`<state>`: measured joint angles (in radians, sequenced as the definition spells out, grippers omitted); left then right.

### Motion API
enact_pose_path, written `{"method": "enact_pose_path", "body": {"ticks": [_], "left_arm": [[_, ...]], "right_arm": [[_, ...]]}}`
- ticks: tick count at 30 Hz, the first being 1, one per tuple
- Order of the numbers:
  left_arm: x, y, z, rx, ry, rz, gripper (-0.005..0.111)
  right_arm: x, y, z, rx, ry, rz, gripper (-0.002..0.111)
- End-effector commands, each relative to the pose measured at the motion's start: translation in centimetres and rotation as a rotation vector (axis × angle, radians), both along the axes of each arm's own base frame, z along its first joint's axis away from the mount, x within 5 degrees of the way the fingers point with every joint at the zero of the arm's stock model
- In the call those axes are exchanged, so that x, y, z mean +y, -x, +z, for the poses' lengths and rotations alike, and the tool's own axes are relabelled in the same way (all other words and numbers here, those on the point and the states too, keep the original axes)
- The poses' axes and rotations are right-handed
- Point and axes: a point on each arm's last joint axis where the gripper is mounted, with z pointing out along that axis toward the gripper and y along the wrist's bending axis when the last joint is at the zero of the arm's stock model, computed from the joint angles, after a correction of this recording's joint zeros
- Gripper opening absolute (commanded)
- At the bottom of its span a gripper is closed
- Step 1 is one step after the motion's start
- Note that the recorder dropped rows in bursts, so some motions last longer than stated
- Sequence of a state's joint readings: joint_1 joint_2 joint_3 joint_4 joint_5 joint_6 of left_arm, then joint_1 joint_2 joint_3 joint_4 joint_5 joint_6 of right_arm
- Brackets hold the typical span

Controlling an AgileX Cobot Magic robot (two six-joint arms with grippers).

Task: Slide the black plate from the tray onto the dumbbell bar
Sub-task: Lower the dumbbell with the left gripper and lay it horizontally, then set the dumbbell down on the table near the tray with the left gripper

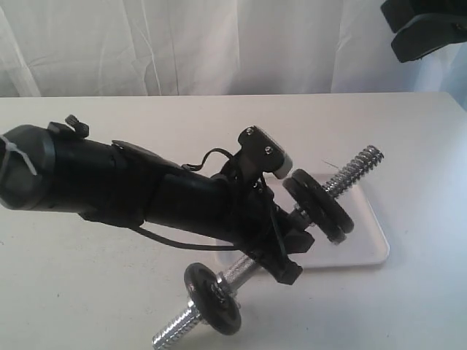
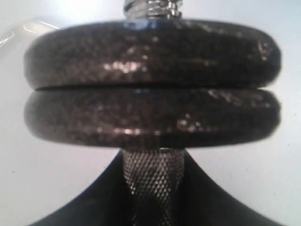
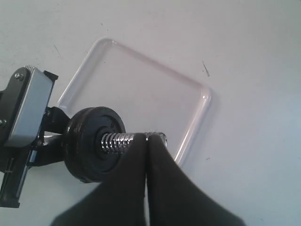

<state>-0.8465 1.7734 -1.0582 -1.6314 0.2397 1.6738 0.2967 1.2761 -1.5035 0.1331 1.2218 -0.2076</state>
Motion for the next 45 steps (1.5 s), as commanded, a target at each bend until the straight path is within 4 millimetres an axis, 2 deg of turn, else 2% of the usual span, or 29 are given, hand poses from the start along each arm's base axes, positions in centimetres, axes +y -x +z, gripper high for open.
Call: {"method": "enact_pose_path", "body": {"ticks": [1, 6, 11, 18, 26, 30, 39, 45], "left_arm": [[-1.1, 1.4, 3.8, 0.027, 0.203, -0.148, 0.0], [-1.5, 2.0, 2.6, 0.067, 0.2, -0.255, 0.0], [-2.1, 2.1, 1.1, 0.093, 0.173, -0.255, 0.0], [-3.5, 3.2, 0.1, 0.075, 0.169, -0.309, 0.0], [-5.5, 2.9, -0.3, 0.08, 0.19, -0.348, 0.0], [-5.7, 2.7, -0.7, 0.083, 0.18, -0.352, 0.0], [-6.0, 2.5, -3.1, 0.128, 0.141, -0.348, 0.0], [-6.1, 2.5, -3.5, 0.135, 0.132, -0.347, 0.0]], "right_arm": [[-0.3, 0.2, 0.5, -0.018, -0.008, -0.011, 0.0], [-0.3, 0.2, 0.5, -0.022, -0.009, -0.012, 0.0], [-0.3, 0.2, 0.5, -0.022, -0.009, -0.012, 0.0], [-0.3, 0.2, 0.5, -0.021, -0.009, -0.011, 0.0], [-0.3, 0.3, 0.5, -0.019, -0.008, -0.011, 0.0], [-0.3, 0.5, 0.7, -0.025, -0.01, -0.011, 0.0], [-0.3, 0.5, 0.7, -0.025, -0.01, -0.011, 0.0], [-0.3, 0.5, 0.7, -0.025, -0.012, -0.01, 0.0]]}}
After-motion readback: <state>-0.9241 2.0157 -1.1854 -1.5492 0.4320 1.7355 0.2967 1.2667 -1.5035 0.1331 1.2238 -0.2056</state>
